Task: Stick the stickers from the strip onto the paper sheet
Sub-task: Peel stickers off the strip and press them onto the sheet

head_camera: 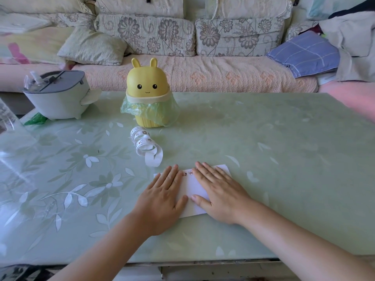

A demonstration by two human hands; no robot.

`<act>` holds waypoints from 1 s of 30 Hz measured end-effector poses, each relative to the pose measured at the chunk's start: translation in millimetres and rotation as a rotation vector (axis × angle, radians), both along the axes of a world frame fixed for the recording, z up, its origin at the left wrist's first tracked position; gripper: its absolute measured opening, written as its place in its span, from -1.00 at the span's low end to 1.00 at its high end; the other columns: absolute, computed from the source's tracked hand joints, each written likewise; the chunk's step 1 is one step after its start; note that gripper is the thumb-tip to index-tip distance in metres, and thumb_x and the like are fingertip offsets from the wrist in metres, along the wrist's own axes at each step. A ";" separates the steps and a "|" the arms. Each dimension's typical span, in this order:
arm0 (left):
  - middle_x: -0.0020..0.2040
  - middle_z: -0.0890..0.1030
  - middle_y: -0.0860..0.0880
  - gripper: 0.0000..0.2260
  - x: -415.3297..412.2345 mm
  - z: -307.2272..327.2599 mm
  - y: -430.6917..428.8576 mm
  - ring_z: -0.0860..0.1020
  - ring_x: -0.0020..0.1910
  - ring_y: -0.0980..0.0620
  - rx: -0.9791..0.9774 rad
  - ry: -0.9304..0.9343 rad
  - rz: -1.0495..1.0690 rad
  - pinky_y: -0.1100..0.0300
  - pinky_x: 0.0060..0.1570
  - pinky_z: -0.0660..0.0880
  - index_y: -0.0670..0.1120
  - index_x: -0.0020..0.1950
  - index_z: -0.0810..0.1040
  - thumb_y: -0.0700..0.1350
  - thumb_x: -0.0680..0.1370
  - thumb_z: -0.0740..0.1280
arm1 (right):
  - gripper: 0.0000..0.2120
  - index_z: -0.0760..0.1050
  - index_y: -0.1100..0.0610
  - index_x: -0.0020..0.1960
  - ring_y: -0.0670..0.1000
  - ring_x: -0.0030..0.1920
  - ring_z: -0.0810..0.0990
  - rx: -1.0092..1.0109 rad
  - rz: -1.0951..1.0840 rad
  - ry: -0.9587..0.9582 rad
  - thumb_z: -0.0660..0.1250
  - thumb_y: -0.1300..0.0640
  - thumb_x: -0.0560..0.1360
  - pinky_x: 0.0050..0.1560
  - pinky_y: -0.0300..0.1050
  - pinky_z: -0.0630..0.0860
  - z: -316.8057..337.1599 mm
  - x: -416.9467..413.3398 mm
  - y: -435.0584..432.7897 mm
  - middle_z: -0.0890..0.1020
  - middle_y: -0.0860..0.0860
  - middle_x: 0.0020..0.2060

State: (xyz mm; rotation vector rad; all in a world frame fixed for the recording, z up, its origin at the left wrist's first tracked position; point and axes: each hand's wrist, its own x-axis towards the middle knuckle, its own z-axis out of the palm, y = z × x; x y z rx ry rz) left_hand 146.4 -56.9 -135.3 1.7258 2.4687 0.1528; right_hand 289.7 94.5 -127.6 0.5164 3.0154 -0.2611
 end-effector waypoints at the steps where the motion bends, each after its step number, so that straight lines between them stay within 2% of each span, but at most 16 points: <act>1: 0.57 -0.31 0.05 -0.23 -1.1 -0.6 -2.1 -0.36 0.52 0.15 -0.005 0.004 0.022 0.17 0.50 -0.32 -0.02 0.60 -0.24 0.30 0.44 -0.39 | -0.06 -0.21 0.05 0.64 -0.13 0.58 -0.30 -0.001 -0.014 -0.002 -0.43 -0.48 0.42 0.56 -0.13 -0.28 -0.1 0.0 -0.2 -0.24 -0.07 0.61; 5: 0.56 -0.33 0.04 -0.20 -2.4 -1.8 -9.8 -0.36 0.52 0.15 0.008 -0.016 0.087 0.22 0.47 -0.35 -0.03 0.60 -0.23 0.34 0.43 -0.35 | -0.09 -0.21 0.06 0.64 -0.10 0.59 -0.27 0.009 -0.049 -0.023 -0.30 -0.42 0.43 0.56 -0.13 -0.28 1.5 -2.1 -2.1 -0.22 -0.05 0.61; 8: 0.58 -0.26 0.09 -0.28 -5.2 2.0 -12.0 -0.30 0.53 0.19 0.025 -0.069 0.127 0.27 0.45 -0.31 -0.02 0.61 -0.18 0.35 0.56 -0.14 | -0.24 -0.09 0.06 0.65 -0.09 0.61 -0.16 0.003 -0.066 -0.034 -0.02 -0.32 0.60 0.58 -0.09 -0.16 11.0 -6.9 -3.1 -0.12 -0.05 0.63; 10: 0.61 -0.09 0.11 -0.35 -10.4 6.9 -10.8 -0.12 0.57 0.17 0.082 -0.108 0.143 0.24 0.50 -0.10 0.00 0.62 -0.02 0.25 0.61 0.04 | -0.34 0.10 0.03 0.62 -0.07 0.60 -0.02 0.000 -0.087 -0.007 0.09 -0.25 0.62 0.55 -0.07 -0.01 19.8 -12.0 0.1 0.03 -0.06 0.63; 12: 0.55 0.25 0.09 -0.47 -16.7 14.2 -9.8 0.18 0.52 0.10 0.204 -0.151 0.168 0.17 0.43 0.22 0.00 0.55 0.25 0.13 0.61 0.19 | -0.44 0.25 0.00 0.55 -0.02 0.55 0.15 -0.031 -0.115 0.036 0.15 -0.19 0.62 0.50 -0.05 0.11 25.9 -19.0 3.2 0.21 -0.07 0.57; 14: 0.27 0.54 0.04 -0.67 -23.8 23.7 -9.6 0.46 0.28 0.01 0.400 -0.165 0.179 0.12 0.15 0.45 -0.03 0.35 0.52 -0.02 0.58 0.30 | -0.55 0.36 -0.02 0.48 0.02 0.45 0.32 -0.031 -0.122 0.102 0.18 -0.11 0.62 0.42 -0.05 0.22 29.6 -27.5 3.8 0.38 -0.08 0.46; 15: 0.11 0.59 0.05 -0.76 -28.3 28.3 -9.6 0.52 0.12 0.00 0.487 -0.162 0.195 0.13 0.02 0.48 -0.03 0.22 0.58 -0.09 0.56 0.33 | -0.59 0.40 -0.03 0.44 0.03 0.40 0.39 -0.021 -0.125 0.137 0.20 -0.07 0.62 0.38 -0.03 0.28 32.1 -32.4 2.9 0.44 -0.09 0.40; 17: -0.06 0.55 0.07 -0.85 -41.5 35.0 -9.3 0.53 -0.08 0.02 0.607 -0.173 0.264 0.13 -0.12 0.47 -0.03 0.06 0.59 -0.20 0.52 0.34 | -0.64 0.48 -0.06 0.38 0.03 0.27 0.50 -0.046 -0.155 0.217 0.23 0.02 0.59 0.29 -0.02 0.37 38.1 -44.1 -0.6 0.53 -0.11 0.31; 20: -0.06 0.49 0.06 -0.84 -64.6 37.5 -9.6 0.49 -0.09 -0.01 0.627 -0.266 0.449 0.15 -0.14 0.39 -0.03 0.06 0.49 -0.22 0.51 0.32 | -0.71 0.58 -0.07 0.24 -0.05 0.05 0.56 -0.201 -0.247 0.322 0.26 0.11 0.56 0.17 -0.08 0.47 47.0 -63.8 -9.2 0.62 -0.15 0.15; 24: 0.00 0.52 0.09 -0.79 -78.1 42.8 -7.2 0.50 0.00 0.04 0.520 -0.445 0.642 0.17 -0.13 0.35 0.02 0.13 0.48 0.02 0.53 0.32 | -0.80 0.65 -0.08 0.07 -0.04 0.07 0.61 -0.361 -0.306 0.361 0.30 0.09 0.53 0.12 -0.07 0.55 46.1 -89.8 -19.3 0.68 -0.17 -0.03; 26: -0.04 0.57 0.13 -0.75 -80.2 46.5 -3.5 0.53 -0.04 0.08 0.461 -0.481 0.678 0.18 -0.22 0.38 0.02 0.09 0.54 0.13 0.52 0.31 | -0.82 0.65 -0.09 0.05 -0.05 0.03 0.62 -0.419 -0.328 0.355 0.31 0.06 0.52 0.11 -0.07 0.56 44.1 -101.1 -23.6 0.68 -0.18 -0.04; 28: -0.12 0.59 0.17 -0.74 -82.1 46.5 -0.8 0.54 -0.13 0.13 0.419 -0.496 0.663 0.23 -0.29 0.38 0.03 0.04 0.57 0.17 0.51 0.33 | -0.82 0.65 -0.09 0.07 -0.07 0.01 0.63 -0.460 -0.349 0.349 0.32 0.04 0.52 0.10 -0.08 0.57 41.8 -110.6 -27.2 0.68 -0.18 -0.02; 30: -0.18 0.59 0.17 -0.80 -84.4 44.2 0.2 0.53 -0.21 0.20 0.424 -0.548 0.644 0.27 -0.33 0.36 0.03 0.01 0.60 0.12 0.50 0.39 | -0.81 0.65 -0.07 0.10 -0.08 0.05 0.63 -0.518 -0.368 0.342 0.34 0.03 0.53 0.13 -0.11 0.56 38.5 -118.3 -29.2 0.68 -0.16 0.02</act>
